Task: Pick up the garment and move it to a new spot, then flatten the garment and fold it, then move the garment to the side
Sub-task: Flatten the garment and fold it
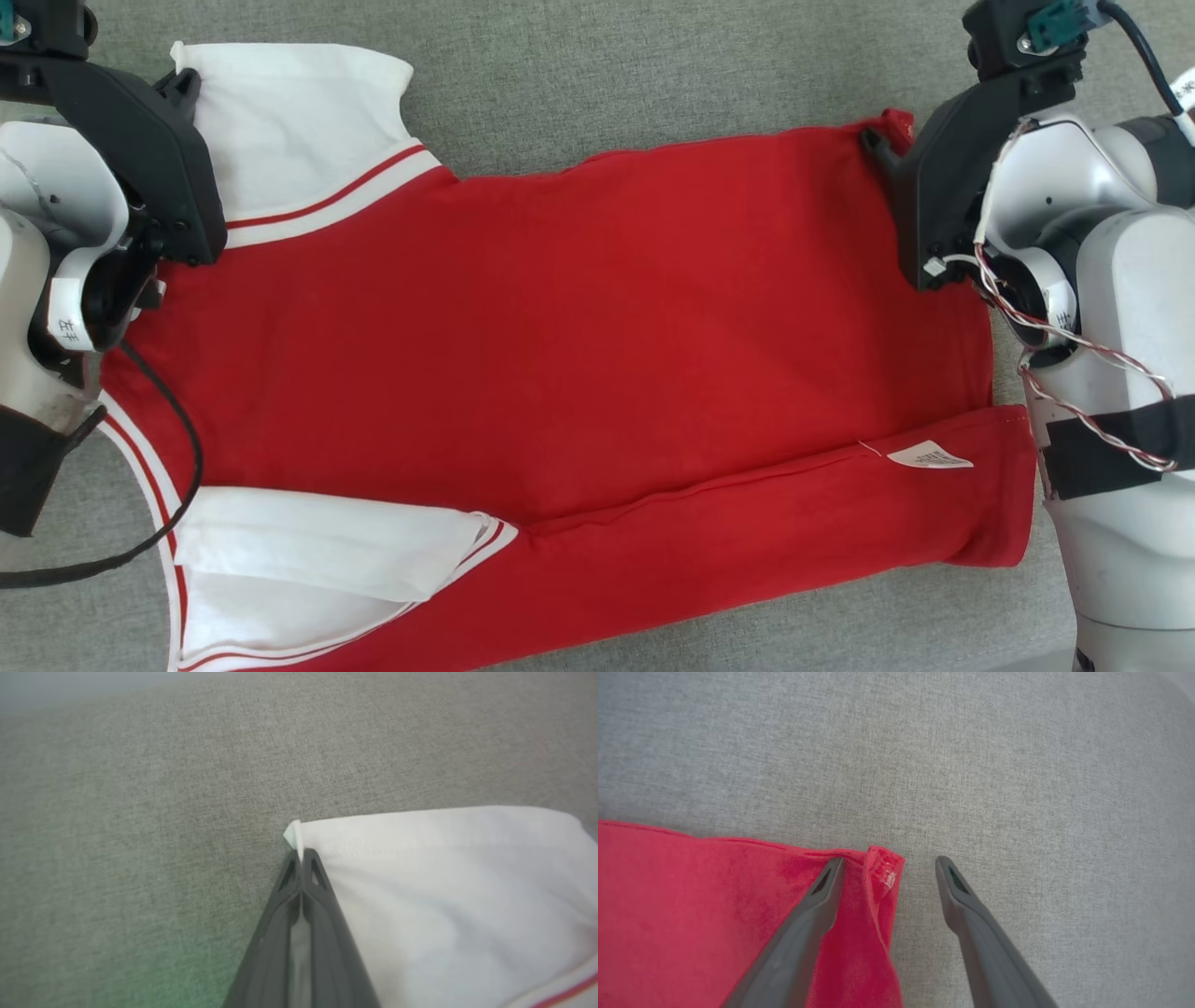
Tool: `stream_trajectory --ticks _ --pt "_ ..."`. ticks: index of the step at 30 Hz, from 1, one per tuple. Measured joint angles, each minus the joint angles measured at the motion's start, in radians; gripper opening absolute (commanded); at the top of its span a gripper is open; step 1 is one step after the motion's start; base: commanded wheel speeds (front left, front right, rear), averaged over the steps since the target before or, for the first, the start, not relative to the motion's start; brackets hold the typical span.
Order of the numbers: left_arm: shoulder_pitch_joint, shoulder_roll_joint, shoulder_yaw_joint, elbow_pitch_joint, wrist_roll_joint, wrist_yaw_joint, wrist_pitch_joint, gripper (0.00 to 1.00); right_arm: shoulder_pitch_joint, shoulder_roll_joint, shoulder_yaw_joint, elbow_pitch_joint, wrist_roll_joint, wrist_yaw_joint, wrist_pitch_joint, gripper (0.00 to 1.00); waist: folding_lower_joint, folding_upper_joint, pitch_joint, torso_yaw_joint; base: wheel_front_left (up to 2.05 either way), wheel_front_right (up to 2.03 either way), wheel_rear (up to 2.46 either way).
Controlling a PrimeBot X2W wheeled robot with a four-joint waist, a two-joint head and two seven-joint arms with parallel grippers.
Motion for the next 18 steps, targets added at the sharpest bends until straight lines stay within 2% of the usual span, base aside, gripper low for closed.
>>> stream_trajectory --ticks 4,12,13,14,15,16,17,18 --pt "-0.002 -0.002 -0.001 0.000 0.000 -0.001 -0.002 0.00 -0.021 0.001 0.015 0.015 0.012 0.000 -0.024 1.00 0.0001 0.0000 0.002 0.005 0.00 0.00 0.00" --pt "0.001 -0.007 -0.009 0.011 -0.005 -0.006 -0.007 0.00 -0.019 -0.012 0.026 0.029 -0.003 0.000 0.011 0.99 0.0001 0.0001 -0.012 0.008 0.00 0.00 0.00" --pt "0.001 -0.007 -0.010 0.012 -0.005 -0.006 -0.008 0.00 -0.018 -0.015 0.025 0.029 -0.002 0.000 0.015 0.87 0.0000 0.0000 -0.013 0.008 0.00 0.00 0.00" --pt "0.002 -0.007 -0.011 0.012 -0.005 -0.008 -0.008 0.00 -0.016 -0.017 0.026 0.031 0.003 0.000 0.021 0.51 0.0000 0.0001 -0.014 0.008 0.00 0.00 0.00" --pt "0.002 -0.006 -0.012 0.013 -0.005 -0.008 -0.010 0.00 -0.015 -0.018 0.027 0.032 0.006 0.000 0.022 0.45 0.0001 0.0001 -0.015 0.008 0.00 0.00 0.00" --pt "0.002 -0.006 -0.013 0.014 -0.005 -0.008 -0.011 0.00 -0.015 -0.019 0.029 0.034 0.007 0.000 0.021 0.12 0.0001 0.0001 -0.015 0.008 0.00 0.00 0.00" --pt "0.002 -0.005 -0.015 0.014 -0.004 -0.009 -0.012 0.00 -0.015 -0.019 0.030 0.034 0.009 0.000 0.012 0.00 0.0001 0.0000 -0.016 0.008 0.00 0.00 0.00" --pt "0.002 -0.003 -0.018 0.012 -0.001 -0.013 -0.022 0.00 -0.016 -0.018 0.025 0.038 0.010 0.000 0.005 0.00 0.0001 0.0000 -0.016 0.008 0.00 0.00 0.00"
